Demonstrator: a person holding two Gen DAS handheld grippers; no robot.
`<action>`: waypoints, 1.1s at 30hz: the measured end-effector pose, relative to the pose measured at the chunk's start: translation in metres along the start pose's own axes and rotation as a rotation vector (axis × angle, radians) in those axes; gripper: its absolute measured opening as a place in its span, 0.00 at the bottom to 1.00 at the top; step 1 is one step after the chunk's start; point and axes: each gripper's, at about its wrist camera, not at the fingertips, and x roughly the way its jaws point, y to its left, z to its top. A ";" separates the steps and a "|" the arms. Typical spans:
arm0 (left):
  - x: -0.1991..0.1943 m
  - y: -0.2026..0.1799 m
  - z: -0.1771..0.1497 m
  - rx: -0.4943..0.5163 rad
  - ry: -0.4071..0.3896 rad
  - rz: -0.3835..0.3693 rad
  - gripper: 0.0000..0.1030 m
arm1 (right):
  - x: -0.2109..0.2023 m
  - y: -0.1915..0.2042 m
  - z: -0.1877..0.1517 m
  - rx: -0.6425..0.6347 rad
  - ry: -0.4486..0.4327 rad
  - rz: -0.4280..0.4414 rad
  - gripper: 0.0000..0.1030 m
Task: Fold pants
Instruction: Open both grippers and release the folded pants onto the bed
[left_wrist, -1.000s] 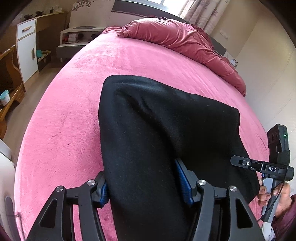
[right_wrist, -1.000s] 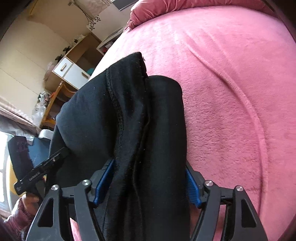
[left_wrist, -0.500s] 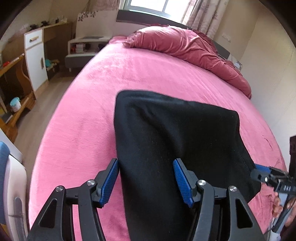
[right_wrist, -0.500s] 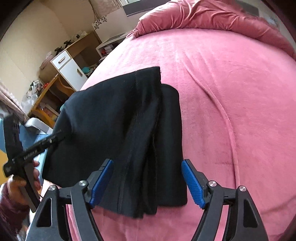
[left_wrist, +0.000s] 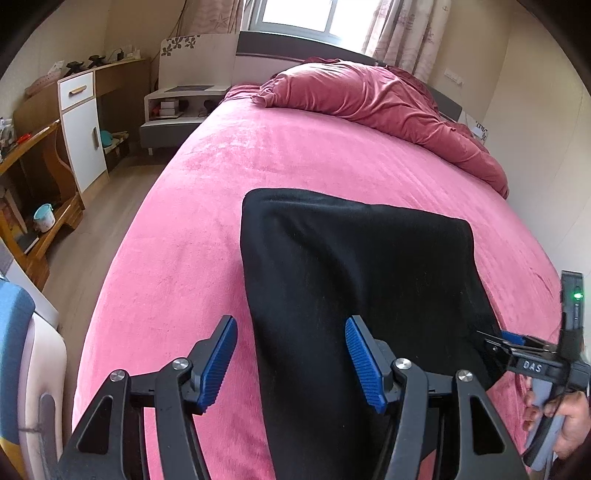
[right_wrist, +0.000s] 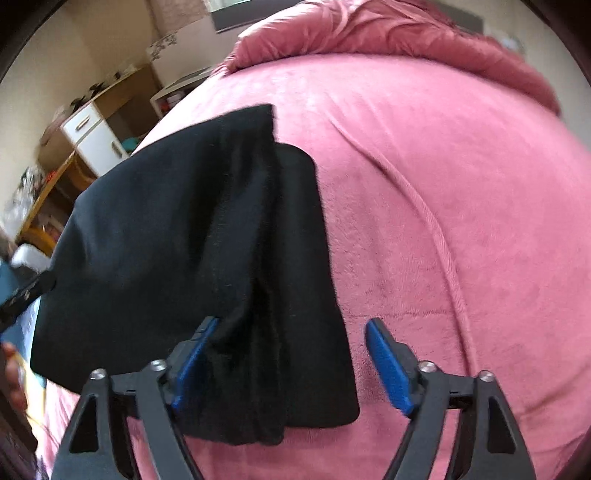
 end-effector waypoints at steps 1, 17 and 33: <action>-0.001 0.000 0.000 0.001 -0.002 0.002 0.61 | 0.002 -0.005 -0.001 0.020 0.001 0.010 0.84; -0.037 0.000 -0.028 -0.019 -0.007 0.035 0.61 | -0.007 0.014 -0.010 0.016 -0.041 -0.118 0.88; -0.084 0.006 -0.104 -0.087 0.008 0.097 0.61 | -0.107 0.054 -0.058 -0.008 -0.192 -0.155 0.90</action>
